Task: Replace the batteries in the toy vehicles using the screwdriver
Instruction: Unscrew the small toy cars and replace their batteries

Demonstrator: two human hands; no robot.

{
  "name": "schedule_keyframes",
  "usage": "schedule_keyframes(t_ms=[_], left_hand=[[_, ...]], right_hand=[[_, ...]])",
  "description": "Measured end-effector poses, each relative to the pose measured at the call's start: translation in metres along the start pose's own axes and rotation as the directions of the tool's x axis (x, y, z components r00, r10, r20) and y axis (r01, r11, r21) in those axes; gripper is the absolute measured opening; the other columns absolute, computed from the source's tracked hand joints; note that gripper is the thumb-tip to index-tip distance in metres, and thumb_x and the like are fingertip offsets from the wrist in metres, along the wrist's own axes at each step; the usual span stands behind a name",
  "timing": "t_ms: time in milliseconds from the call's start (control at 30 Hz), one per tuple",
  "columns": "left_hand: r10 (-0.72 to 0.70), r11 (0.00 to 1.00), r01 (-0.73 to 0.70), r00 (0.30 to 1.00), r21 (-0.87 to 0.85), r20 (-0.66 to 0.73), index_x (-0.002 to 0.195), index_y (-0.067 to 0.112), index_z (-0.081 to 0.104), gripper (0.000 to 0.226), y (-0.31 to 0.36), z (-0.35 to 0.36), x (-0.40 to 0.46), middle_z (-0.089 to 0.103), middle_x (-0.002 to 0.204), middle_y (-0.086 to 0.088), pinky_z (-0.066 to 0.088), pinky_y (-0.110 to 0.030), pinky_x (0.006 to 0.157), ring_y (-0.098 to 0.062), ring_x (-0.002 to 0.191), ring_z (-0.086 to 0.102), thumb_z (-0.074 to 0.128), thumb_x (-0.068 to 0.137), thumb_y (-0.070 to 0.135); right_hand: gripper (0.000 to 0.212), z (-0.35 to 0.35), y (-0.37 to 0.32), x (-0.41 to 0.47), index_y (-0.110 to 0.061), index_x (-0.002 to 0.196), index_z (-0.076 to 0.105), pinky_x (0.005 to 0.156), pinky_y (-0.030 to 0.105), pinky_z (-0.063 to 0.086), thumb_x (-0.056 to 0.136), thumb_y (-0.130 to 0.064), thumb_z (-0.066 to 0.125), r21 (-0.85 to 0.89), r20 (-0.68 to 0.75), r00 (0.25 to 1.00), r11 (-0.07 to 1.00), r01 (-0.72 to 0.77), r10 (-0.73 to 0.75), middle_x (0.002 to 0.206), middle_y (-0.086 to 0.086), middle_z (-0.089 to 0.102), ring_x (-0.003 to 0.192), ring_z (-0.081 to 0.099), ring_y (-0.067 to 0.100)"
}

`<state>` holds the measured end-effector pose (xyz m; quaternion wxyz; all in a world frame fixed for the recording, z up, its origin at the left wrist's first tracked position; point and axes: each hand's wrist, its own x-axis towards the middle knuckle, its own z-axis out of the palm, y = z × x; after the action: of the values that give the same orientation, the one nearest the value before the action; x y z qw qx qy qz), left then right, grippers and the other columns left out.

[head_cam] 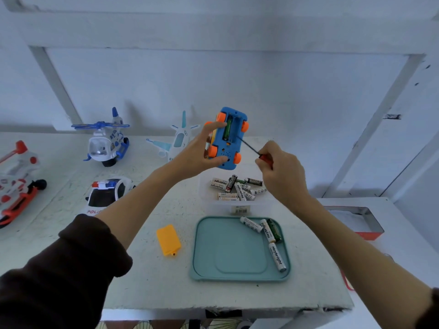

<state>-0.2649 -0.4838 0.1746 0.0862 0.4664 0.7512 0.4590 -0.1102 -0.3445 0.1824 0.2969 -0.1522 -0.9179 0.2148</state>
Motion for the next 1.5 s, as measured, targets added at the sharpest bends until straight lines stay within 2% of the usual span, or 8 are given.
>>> schedule_keyframes(t_ms=[167, 333, 567, 833, 1067, 1267, 1367, 1500], left_hand=[[-0.001, 0.994, -0.008, 0.997, 0.111, 0.083, 0.124, 0.042, 0.027, 0.061, -0.002, -0.007, -0.001, 0.04, 0.103, 0.012, 0.051, -0.013, 0.062, -0.002, 0.074, 0.057, 0.067, 0.087, 0.015], [0.013, 0.985, -0.036, 0.991, 0.17, 0.132, 0.125, 0.046, 0.027, 0.063, -0.005, -0.011, 0.002, 0.04, 0.116, -0.001, 0.054, -0.017, 0.066, -0.008, 0.084, 0.059, 0.067, 0.087, 0.016], [0.004, 0.96, -0.06, 0.979, 0.274, 0.202, 0.128, 0.044, 0.029, 0.065, -0.006, -0.02, 0.01, 0.042, 0.122, -0.015, 0.055, -0.04, 0.08, -0.03, 0.095, 0.058, 0.07, 0.084, 0.017], [0.008, 0.859, -0.159, 0.955, 0.487, 0.297, 0.133, 0.042, 0.029, 0.069, -0.006, -0.026, 0.019, 0.039, 0.128, -0.014, 0.04, -0.034, 0.093, -0.026, 0.114, 0.042, 0.07, 0.084, 0.018], [0.006, 0.824, -0.186, 0.948, 0.536, 0.319, 0.133, 0.043, 0.027, 0.066, 0.001, -0.025, 0.03, 0.041, 0.123, -0.015, 0.043, -0.042, 0.094, -0.03, 0.105, 0.046, 0.066, 0.085, 0.019], [-0.013, 0.865, -0.123, 0.964, 0.486, 0.267, 0.139, 0.029, 0.033, 0.065, -0.003, -0.025, 0.03, 0.042, 0.121, -0.017, 0.042, -0.036, 0.09, -0.025, 0.102, 0.044, 0.068, 0.085, 0.018], [-0.001, 0.926, -0.079, 0.977, 0.369, 0.211, 0.131, 0.039, 0.032, 0.063, -0.009, -0.03, 0.022, 0.046, 0.117, -0.018, 0.048, -0.038, 0.083, -0.029, 0.097, 0.051, 0.069, 0.081, 0.025], [-0.022, 0.989, 0.01, 0.996, 0.145, 0.083, 0.12, 0.046, 0.03, 0.063, -0.014, -0.039, 0.004, 0.046, 0.115, -0.006, 0.052, -0.019, 0.069, -0.014, 0.094, 0.055, 0.069, 0.085, 0.011]], right_hand=[[0.009, -0.016, 0.002, 0.023, -0.01, 0.098, 0.052, 0.063, 0.031, 0.035, 0.091, -0.015, 0.05, -0.092, 0.011, 1.0, 0.995, -0.026, 0.027, 0.086, 0.004, 0.063, 0.076, 0.052, 0.027], [0.008, -0.019, 0.004, 0.032, -0.011, 0.098, 0.053, 0.063, 0.029, 0.035, 0.091, -0.016, 0.052, -0.15, 0.045, 0.999, 0.989, 0.011, -0.005, 0.087, 0.005, 0.064, 0.075, 0.053, 0.025], [0.009, -0.023, 0.005, 0.037, -0.012, 0.099, 0.054, 0.064, 0.028, 0.031, 0.091, -0.017, 0.052, -0.199, 0.054, 0.998, 0.979, 0.043, -0.033, 0.083, 0.001, 0.06, 0.072, 0.045, 0.021], [0.006, -0.025, 0.016, 0.042, -0.015, 0.095, 0.052, 0.063, 0.028, 0.032, 0.091, -0.017, 0.05, -0.281, 0.148, 0.988, 0.955, 0.09, -0.049, 0.083, 0.003, 0.061, 0.072, 0.048, 0.023], [0.007, -0.018, 0.027, 0.031, -0.016, 0.096, 0.053, 0.064, 0.028, 0.032, 0.09, -0.018, 0.05, -0.307, 0.223, 0.975, 0.948, 0.085, -0.016, 0.078, -0.002, 0.054, 0.074, 0.049, 0.022], [0.007, -0.017, 0.036, 0.023, -0.016, 0.097, 0.054, 0.064, 0.028, 0.036, 0.09, -0.017, 0.051, -0.259, 0.225, 0.974, 0.965, 0.034, 0.026, 0.078, -0.004, 0.055, 0.074, 0.05, 0.022], [0.009, -0.019, 0.036, 0.021, -0.016, 0.098, 0.056, 0.067, 0.029, 0.041, 0.089, -0.018, 0.055, -0.161, 0.249, 0.968, 0.987, 0.012, 0.029, 0.082, -0.006, 0.057, 0.076, 0.053, 0.02], [0.009, -0.014, 0.029, 0.018, -0.017, 0.096, 0.06, 0.071, 0.032, 0.047, 0.086, -0.017, 0.06, -0.006, 0.307, 0.951, 0.999, 0.033, -0.029, 0.086, -0.003, 0.062, 0.071, 0.053, 0.014]])
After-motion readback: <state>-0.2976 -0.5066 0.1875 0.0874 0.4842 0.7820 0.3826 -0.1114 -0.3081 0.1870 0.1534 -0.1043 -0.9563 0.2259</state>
